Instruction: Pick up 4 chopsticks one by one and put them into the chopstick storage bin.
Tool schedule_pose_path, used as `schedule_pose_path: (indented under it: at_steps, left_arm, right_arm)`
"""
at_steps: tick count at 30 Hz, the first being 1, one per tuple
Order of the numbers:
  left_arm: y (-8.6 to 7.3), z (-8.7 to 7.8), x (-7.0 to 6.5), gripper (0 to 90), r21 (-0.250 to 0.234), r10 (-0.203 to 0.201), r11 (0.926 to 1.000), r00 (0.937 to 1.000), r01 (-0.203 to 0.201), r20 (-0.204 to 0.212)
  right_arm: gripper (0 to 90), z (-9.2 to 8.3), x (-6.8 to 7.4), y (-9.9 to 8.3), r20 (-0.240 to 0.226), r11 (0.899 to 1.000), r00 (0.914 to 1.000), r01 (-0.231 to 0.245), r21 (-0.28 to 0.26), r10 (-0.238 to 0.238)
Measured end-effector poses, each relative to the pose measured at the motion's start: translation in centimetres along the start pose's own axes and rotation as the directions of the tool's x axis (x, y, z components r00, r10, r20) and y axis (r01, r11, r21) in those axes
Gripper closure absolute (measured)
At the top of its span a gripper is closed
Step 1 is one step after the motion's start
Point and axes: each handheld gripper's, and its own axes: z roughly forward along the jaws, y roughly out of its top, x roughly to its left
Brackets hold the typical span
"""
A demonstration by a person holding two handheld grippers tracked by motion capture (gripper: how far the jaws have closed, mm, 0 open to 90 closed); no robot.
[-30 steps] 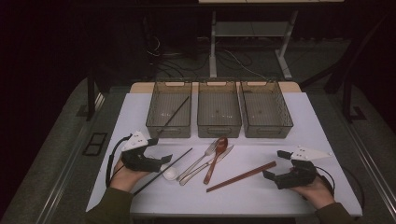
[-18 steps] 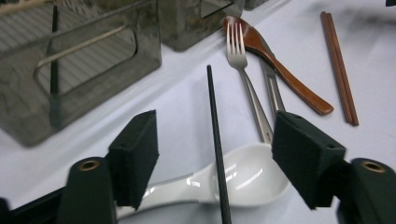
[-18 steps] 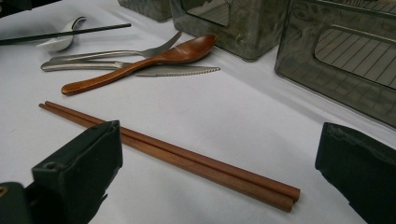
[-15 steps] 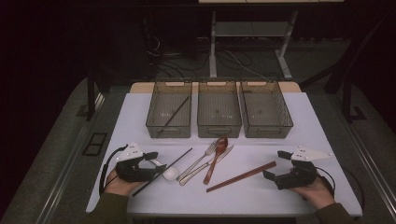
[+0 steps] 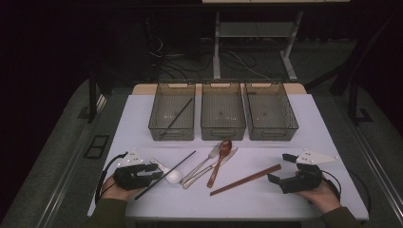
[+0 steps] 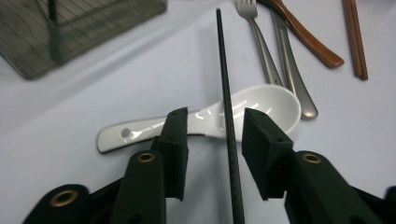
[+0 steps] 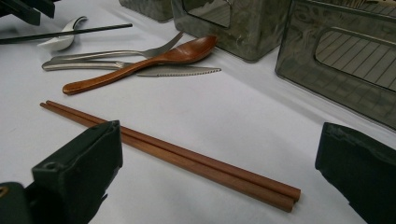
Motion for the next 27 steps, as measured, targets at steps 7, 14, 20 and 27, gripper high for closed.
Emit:
schedule_pose_path:
  at_steps: [7, 14, 20, 27]
  left_arm:
    - [0.1, 0.5, -0.4, 70.6, 0.038, 0.012, 0.9992, 0.9997, -0.013, 0.02]
    - [0.1, 1.2, -0.6, 73.1, 0.096, 0.045, 0.9943, 0.9986, -0.047, 0.026]
    - [0.2, 1.5, -0.7, 75.3, 0.121, 0.047, 0.9915, 0.9986, -0.049, 0.023]
    - [0.2, 1.7, -0.8, 77.5, 0.136, 0.055, 0.9891, 0.9983, -0.057, 0.022]
  right_arm:
    - [0.8, 0.0, 0.0, 0.0, -0.002, 1.0, 1.0, 0.002, 0.001, -0.002]
    - [0.8, 0.0, 0.0, 0.0, -0.001, 1.0, 1.0, 0.003, 0.002, -0.003]
    - [0.8, 0.0, 0.0, 0.0, -0.002, 1.0, 1.0, 0.003, 0.003, -0.003]
    - [0.8, 0.0, 0.0, 0.0, -0.003, 1.0, 1.0, 0.004, 0.004, -0.004]
